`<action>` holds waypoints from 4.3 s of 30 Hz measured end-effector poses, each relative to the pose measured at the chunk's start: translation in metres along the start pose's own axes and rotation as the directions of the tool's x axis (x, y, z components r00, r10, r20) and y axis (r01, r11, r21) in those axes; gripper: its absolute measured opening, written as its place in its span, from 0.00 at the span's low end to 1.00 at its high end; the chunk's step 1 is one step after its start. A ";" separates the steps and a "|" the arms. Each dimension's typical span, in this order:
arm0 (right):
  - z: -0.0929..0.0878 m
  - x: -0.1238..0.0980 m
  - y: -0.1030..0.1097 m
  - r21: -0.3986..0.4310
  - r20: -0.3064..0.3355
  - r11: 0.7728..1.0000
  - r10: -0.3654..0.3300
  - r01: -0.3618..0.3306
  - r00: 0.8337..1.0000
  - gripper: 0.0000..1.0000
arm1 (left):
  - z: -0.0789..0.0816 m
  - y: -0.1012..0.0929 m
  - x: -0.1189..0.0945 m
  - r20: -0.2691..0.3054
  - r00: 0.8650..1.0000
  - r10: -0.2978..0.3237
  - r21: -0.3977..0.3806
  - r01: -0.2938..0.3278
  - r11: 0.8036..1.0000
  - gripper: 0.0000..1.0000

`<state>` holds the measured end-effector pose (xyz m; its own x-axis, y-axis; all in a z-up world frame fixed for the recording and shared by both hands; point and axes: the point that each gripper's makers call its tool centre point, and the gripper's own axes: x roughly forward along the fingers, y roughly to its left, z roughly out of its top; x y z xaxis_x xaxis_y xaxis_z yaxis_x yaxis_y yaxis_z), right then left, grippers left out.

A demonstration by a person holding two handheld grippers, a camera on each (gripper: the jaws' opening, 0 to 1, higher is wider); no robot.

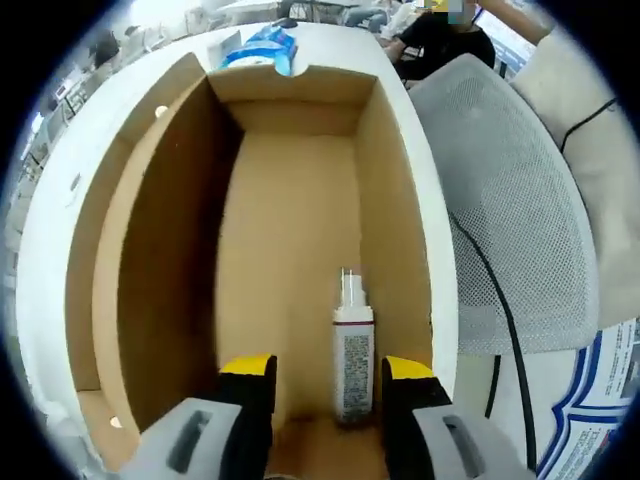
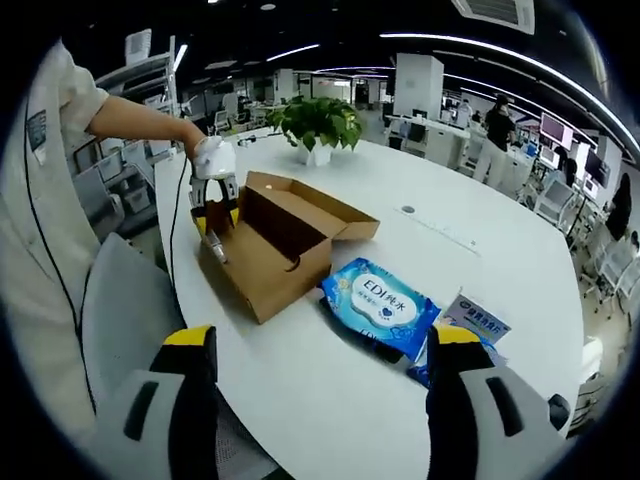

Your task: Operate the shoe box by opening the lid, removing the specified soft item, and placing it in the target area until the item is outside and the box remains undamaged.

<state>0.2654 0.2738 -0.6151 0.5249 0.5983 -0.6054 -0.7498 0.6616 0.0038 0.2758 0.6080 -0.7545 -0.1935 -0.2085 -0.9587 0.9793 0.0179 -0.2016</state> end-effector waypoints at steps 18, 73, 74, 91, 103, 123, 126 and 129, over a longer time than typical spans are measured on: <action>-0.009 0.008 -0.002 0.006 -0.038 1.000 -0.008 0.008 0.999 0.82 | 0.006 0.005 0.021 0.069 0.993 0.091 0.094 -0.098 0.991 0.33; 0.044 0.033 0.056 -0.124 0.107 0.968 0.233 -0.220 0.967 0.50 | 0.116 -0.025 -0.063 0.391 0.889 0.239 0.070 -0.288 0.955 0.19; 0.046 0.035 0.059 -0.130 0.111 0.965 0.244 -0.229 0.963 0.49 | 0.121 -0.028 -0.066 0.408 0.882 0.236 0.067 -0.287 0.956 0.19; 0.075 0.051 0.097 -0.247 0.141 0.908 0.378 -0.338 0.915 0.34 | 0.179 -0.058 -0.107 0.638 0.755 0.150 0.022 -0.212 0.977 0.19; 0.085 0.056 0.109 -0.290 0.149 0.885 0.419 -0.365 0.896 0.21 | 0.195 -0.069 -0.114 0.732 0.674 0.101 0.006 -0.155 0.988 0.19; 0.081 0.059 0.122 -0.433 0.026 0.816 0.436 -0.383 0.900 0.15 | 0.200 -0.069 -0.100 0.736 0.674 0.067 0.035 -0.136 0.990 0.19; 0.079 0.059 0.122 -0.445 0.002 0.811 0.425 -0.380 0.905 0.15 | 0.202 -0.068 -0.094 0.722 0.689 0.060 0.050 -0.138 0.989 0.20; 0.078 0.058 0.120 -0.455 -0.015 0.809 0.410 -0.371 0.912 0.14 | 0.204 -0.066 -0.092 0.716 0.696 0.059 0.055 -0.141 0.988 0.20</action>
<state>0.2377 0.4233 -0.5880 0.1653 0.8103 -0.5622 -0.9850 0.1075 -0.1347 0.2412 0.4265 -0.6117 -0.0341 -0.8441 -0.5351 0.9986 -0.0070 -0.0526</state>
